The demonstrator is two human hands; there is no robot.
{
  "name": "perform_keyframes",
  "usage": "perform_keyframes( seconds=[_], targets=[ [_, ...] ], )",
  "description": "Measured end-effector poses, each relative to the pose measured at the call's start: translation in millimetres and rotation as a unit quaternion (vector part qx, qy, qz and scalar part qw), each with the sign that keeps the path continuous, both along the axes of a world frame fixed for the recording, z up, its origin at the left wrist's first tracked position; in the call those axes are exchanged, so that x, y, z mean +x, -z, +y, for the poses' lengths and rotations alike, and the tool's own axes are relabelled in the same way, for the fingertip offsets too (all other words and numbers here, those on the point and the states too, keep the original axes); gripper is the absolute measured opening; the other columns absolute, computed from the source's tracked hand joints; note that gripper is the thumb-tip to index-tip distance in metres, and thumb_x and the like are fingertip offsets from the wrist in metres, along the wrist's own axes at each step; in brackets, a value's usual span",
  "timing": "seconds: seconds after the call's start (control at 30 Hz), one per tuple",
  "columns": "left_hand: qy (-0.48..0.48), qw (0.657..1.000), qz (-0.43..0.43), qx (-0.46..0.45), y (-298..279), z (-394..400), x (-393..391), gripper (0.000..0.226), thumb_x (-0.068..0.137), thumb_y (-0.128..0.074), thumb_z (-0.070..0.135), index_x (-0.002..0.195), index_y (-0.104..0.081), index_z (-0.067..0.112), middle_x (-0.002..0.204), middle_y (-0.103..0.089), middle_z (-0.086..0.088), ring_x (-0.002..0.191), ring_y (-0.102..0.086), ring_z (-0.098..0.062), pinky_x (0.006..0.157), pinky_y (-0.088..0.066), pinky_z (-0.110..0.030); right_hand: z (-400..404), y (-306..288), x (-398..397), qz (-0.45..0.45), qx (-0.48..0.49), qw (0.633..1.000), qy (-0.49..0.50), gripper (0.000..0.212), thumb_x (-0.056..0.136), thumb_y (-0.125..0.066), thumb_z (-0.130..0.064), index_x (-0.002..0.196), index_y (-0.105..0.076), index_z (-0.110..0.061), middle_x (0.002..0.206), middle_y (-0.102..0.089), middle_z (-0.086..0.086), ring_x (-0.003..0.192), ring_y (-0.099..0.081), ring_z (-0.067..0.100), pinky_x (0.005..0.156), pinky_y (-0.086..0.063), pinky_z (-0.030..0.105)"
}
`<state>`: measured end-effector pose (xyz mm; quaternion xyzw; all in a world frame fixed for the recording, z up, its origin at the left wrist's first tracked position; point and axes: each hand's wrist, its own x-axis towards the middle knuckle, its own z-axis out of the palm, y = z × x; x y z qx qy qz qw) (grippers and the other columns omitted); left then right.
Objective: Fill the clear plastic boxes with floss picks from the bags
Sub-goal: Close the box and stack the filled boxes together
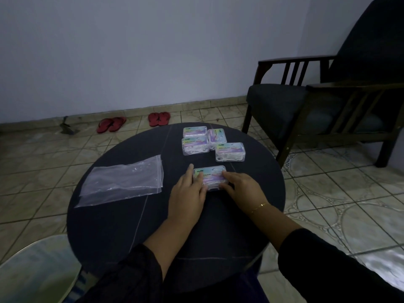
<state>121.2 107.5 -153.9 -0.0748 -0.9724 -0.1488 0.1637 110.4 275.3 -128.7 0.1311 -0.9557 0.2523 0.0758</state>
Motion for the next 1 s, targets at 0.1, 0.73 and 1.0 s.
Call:
perform_keyframes(
  seconds=[0.1,0.73,1.0],
  targets=[
    [0.037,0.997,0.038,-0.048,0,1,-4,0.050,0.087,-0.064,0.015,0.135,-0.052,0.015,0.143,-0.046,-0.011,0.130,-0.046,-0.029,0.098,-0.044,-0.042,-12,-4,-7,-0.029,-0.017,0.999,-0.003,0.043,0.093,-0.057,-0.029,0.134,-0.051,-0.015,0.128,-0.059,0.004,0.118,-0.051,0.017,0.101,-0.039,0.028],
    [-0.002,0.996,-0.025,-0.087,-65,-26,-136,0.043,0.100,-0.035,0.026,0.142,-0.039,0.021,0.152,-0.032,0.001,0.135,-0.032,-0.017,0.105,-0.025,-0.033,-47,-33,-119,0.041,0.129,0.988,0.079,0.043,0.098,-0.039,-0.028,0.140,-0.038,-0.022,0.140,-0.042,0.001,0.127,-0.036,0.023,0.102,-0.028,0.040],
    [0.091,0.968,-0.194,-0.134,-55,-22,-194,0.056,0.103,-0.024,0.038,0.152,-0.010,0.015,0.160,-0.005,-0.004,0.146,-0.010,-0.021,0.113,-0.018,-0.043,-46,-28,-169,-0.060,0.239,0.967,0.059,0.039,0.093,-0.049,-0.030,0.129,-0.049,-0.016,0.130,-0.049,0.006,0.122,-0.044,0.025,0.102,-0.030,0.044]
  ],
)
